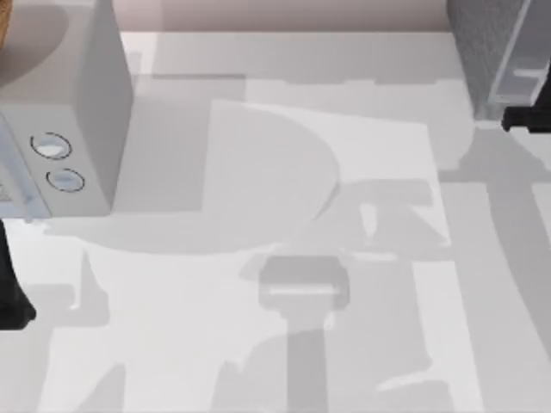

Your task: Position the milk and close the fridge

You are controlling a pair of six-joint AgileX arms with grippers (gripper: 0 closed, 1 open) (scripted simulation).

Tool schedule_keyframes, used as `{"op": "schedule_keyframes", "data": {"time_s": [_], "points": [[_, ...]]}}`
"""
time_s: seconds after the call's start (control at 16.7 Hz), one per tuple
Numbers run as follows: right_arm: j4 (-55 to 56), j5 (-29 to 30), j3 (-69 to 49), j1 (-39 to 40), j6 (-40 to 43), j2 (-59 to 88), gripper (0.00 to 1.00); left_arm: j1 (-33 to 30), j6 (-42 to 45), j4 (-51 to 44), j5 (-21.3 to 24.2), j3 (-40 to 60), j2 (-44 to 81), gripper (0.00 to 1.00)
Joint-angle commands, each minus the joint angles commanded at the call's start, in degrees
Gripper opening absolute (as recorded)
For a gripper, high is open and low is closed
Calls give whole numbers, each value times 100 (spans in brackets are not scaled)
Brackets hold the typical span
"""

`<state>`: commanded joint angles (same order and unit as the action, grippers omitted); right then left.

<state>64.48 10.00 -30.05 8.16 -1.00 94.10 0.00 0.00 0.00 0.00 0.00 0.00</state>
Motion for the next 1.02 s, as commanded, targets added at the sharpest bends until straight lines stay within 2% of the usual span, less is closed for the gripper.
{"op": "schedule_keyframes", "data": {"time_s": [0.24,0.6,0.78,1.02], "points": [[-62,-741,735,-699,9,-753,0,0,0,0,0,0,0,100],[-59,-763,737,-718,2,-752,0,0,0,0,0,0,0,100],[-59,-865,353,-846,-8,-363,0,0,0,0,0,0,0,100],[-96,-1209,-933,-1169,-7,938,0,0,0,0,0,0,0,100]]}}
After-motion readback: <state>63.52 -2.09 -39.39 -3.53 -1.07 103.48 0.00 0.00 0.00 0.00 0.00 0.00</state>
